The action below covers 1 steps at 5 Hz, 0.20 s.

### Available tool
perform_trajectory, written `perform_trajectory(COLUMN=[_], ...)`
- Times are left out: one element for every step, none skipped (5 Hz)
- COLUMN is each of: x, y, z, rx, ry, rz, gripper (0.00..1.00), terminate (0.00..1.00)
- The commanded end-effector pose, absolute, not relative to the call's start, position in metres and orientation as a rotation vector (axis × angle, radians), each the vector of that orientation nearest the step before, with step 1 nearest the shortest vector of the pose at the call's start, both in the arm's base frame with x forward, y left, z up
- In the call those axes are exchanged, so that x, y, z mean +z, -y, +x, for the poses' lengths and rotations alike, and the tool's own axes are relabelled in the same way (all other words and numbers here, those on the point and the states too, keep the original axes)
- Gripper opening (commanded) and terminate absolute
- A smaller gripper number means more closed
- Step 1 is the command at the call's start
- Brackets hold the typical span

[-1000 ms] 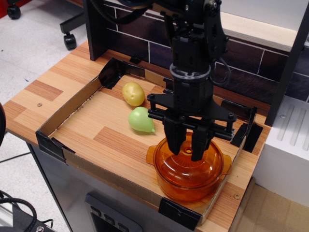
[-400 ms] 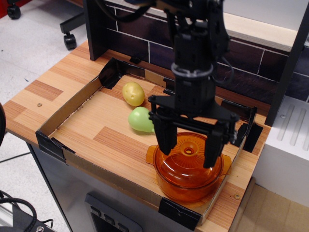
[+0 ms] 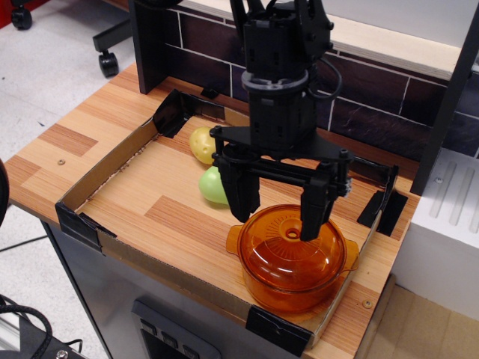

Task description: Put lid on pot

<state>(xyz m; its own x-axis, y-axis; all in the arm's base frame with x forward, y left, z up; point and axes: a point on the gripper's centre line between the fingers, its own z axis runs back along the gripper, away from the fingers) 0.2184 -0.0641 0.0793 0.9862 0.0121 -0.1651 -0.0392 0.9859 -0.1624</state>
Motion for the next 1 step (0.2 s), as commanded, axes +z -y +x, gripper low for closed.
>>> perform_trajectory(x=[0.092], y=[0.0637], z=[0.2248], rx=[0.015], ry=[-0.114], rz=[-0.178], gripper=[1.0], terminate=[1.0])
